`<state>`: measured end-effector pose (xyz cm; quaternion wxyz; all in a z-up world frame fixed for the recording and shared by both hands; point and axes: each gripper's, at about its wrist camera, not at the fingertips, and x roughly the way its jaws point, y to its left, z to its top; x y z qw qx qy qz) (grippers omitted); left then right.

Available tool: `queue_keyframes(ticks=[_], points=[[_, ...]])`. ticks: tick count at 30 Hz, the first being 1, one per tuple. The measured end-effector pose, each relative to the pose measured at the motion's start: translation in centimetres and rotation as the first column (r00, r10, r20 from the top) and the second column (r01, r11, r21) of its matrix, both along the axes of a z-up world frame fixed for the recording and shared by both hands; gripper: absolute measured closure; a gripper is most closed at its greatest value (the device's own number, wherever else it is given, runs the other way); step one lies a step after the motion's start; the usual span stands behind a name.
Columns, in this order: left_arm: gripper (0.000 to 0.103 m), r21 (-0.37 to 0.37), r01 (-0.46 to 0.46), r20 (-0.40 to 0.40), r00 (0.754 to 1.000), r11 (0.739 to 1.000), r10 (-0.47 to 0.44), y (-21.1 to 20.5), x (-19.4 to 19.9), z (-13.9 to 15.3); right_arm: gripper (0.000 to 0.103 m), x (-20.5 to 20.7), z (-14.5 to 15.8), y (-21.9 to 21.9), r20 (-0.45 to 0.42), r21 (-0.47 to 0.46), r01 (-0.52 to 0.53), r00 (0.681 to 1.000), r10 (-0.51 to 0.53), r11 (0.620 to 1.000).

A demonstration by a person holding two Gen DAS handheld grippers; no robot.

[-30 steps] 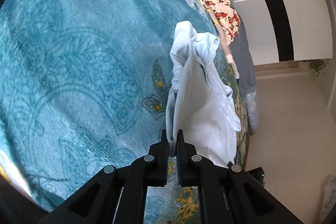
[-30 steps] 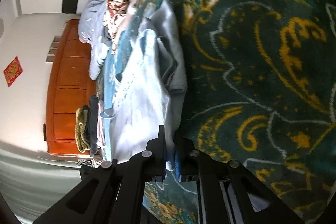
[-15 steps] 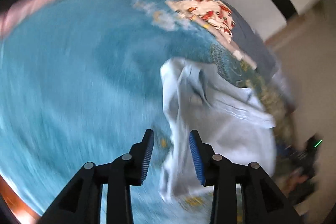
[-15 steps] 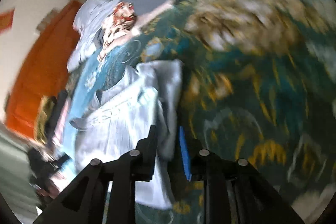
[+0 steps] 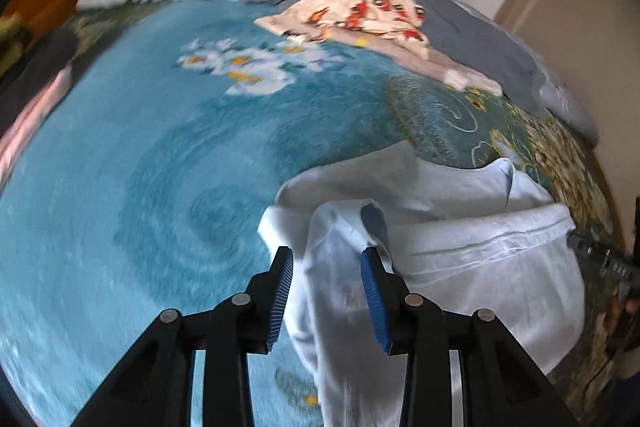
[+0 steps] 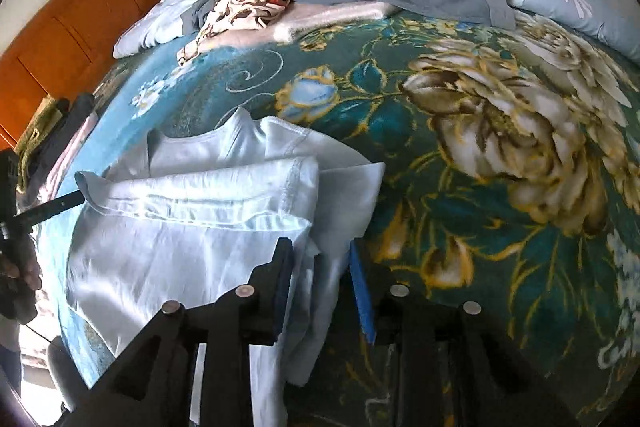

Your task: Fold clothes

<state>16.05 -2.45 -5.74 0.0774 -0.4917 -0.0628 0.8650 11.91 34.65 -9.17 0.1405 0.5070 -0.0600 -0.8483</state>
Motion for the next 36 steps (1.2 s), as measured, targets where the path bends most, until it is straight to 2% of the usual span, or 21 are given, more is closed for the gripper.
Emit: queue_keyframes(ticks=[3,8,9,10,11,13,18,22,26,29,31,32,33,36], points=[[0.064,-0.038,0.054,-0.023,0.998,0.998,-0.055,0.8,-0.9,0.0,0.073,-0.8,0.2,0.0,-0.007,-0.020,0.000,1.000,0.000,1.000],[0.064,-0.044,0.121,-0.040,0.992,0.992,-0.123,1.7,-2.0,-0.1,0.073,-2.2,0.6,-0.5,-0.004,-0.074,-0.029,1.000,0.029,0.997],[0.065,-0.034,0.122,-0.042,0.991,0.992,-0.124,1.6,-2.3,-0.2,0.081,-2.6,0.7,-0.6,-0.003,-0.087,-0.031,1.000,0.031,0.996],[0.071,-0.019,0.116,-0.046,0.992,0.993,-0.117,1.5,-2.5,-0.3,0.087,-2.9,0.8,-0.5,-0.001,-0.110,-0.027,1.000,0.027,0.994],[0.086,-0.007,0.111,-0.048,0.993,0.994,-0.111,1.4,-2.6,-0.3,0.095,-3.3,0.9,-0.5,0.002,-0.134,-0.024,1.000,0.024,0.991],[0.094,0.003,0.094,-0.051,0.994,0.996,-0.094,1.3,-2.8,-0.4,0.096,-4.0,1.2,-0.3,0.007,-0.180,-0.016,1.000,0.018,0.984],[0.100,0.023,0.029,-0.060,0.998,0.999,-0.027,0.2,-3.4,-0.7,0.097,-6.4,1.6,0.5,0.035,-0.294,0.035,0.999,-0.026,0.955],[0.101,0.066,-0.070,-0.033,0.997,0.995,0.073,-2.0,-4.0,-1.5,0.097,-8.4,-0.1,1.6,0.128,-0.359,0.135,0.987,-0.095,0.923],[0.101,0.083,-0.102,0.000,0.995,0.991,0.103,-2.9,-4.3,-2.2,0.096,-8.7,-1.4,2.3,0.173,-0.418,0.194,0.976,-0.132,0.888],[0.101,0.099,-0.119,0.021,0.993,0.988,0.118,-3.2,-4.4,-2.7,0.095,-8.3,-1.1,2.4,0.148,-0.435,0.184,0.980,-0.131,0.881],[0.101,0.128,-0.135,0.030,0.991,0.982,0.133,-3.6,-4.5,-2.9,0.087,-8.2,-0.7,2.5,0.128,-0.426,0.172,0.983,-0.128,0.888],[0.101,0.137,-0.141,0.034,0.990,0.980,0.138,-3.7,-4.5,-3.0,0.073,-8.1,-0.4,2.6,0.116,-0.419,0.168,0.985,-0.131,0.892],[0.101,0.144,-0.146,0.036,0.989,0.979,0.142,-3.8,-4.5,-3.0,0.063,-8.0,-0.2,2.9,0.100,-0.418,0.164,0.986,-0.134,0.894],[0.101,0.153,-0.152,0.040,0.988,0.976,0.147,-3.9,-4.5,-3.2,0.062,-7.8,0.3,4.0,0.075,-0.446,0.178,0.984,-0.161,0.877]])
